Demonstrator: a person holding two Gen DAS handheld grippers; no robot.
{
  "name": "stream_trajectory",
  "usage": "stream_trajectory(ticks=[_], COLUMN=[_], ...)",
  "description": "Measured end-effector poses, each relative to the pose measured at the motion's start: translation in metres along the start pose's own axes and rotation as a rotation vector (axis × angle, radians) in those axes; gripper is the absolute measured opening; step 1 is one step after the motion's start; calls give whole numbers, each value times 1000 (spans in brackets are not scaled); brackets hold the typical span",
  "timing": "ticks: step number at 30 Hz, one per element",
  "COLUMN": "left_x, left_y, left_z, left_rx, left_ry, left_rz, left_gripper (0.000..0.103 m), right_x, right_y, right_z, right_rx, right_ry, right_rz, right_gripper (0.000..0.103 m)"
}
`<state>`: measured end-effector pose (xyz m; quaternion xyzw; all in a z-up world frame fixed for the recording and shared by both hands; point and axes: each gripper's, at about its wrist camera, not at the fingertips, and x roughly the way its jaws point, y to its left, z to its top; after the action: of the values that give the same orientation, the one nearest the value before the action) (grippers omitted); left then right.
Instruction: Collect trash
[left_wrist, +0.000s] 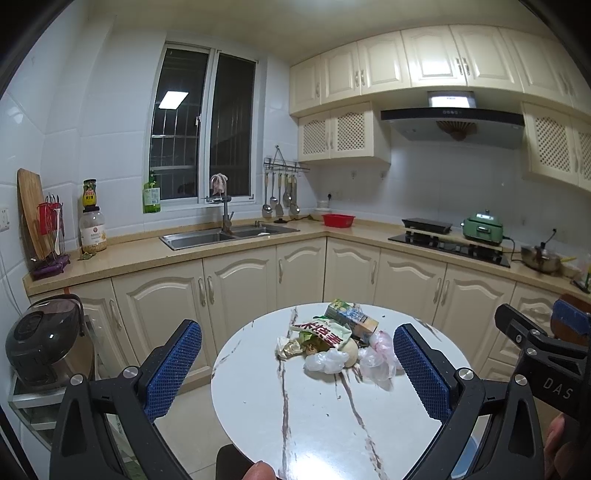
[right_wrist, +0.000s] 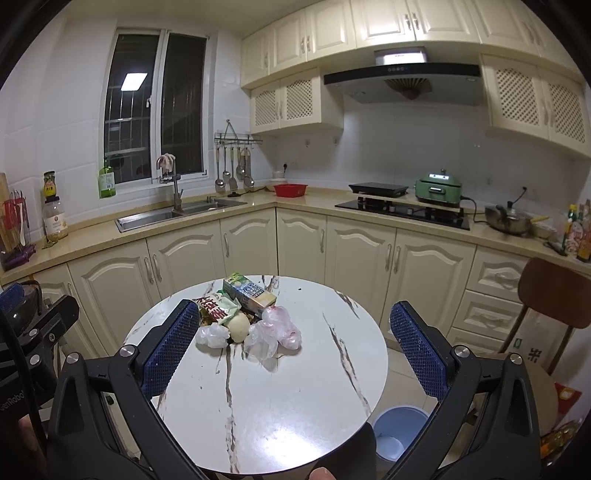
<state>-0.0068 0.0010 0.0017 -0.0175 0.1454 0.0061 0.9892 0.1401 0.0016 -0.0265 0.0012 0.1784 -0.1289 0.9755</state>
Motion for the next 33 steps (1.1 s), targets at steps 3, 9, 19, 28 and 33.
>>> stream_trajectory(ticks=[3, 9, 19, 28, 33], left_x=[1, -1, 6, 55, 89], left_y=[-1, 0, 1, 1, 11], left_z=[-1, 1, -3, -5, -1], left_rx=[1, 2, 3, 11, -9], left_ry=[5, 1, 14, 108, 168], left_rz=[-1, -5, -2, 6, 8], left_gripper=[102, 102, 102, 102, 102], right_x=[1, 1, 6, 42, 72], right_y=[0, 0, 3, 6, 8], right_z=[1, 2, 2, -1, -5], right_rx=[-1, -1, -13, -37, -56], right_ry=[0, 0, 1, 69, 128], right_rz=[-1, -2, 10, 17, 28], right_gripper=[103, 103, 103, 103, 103])
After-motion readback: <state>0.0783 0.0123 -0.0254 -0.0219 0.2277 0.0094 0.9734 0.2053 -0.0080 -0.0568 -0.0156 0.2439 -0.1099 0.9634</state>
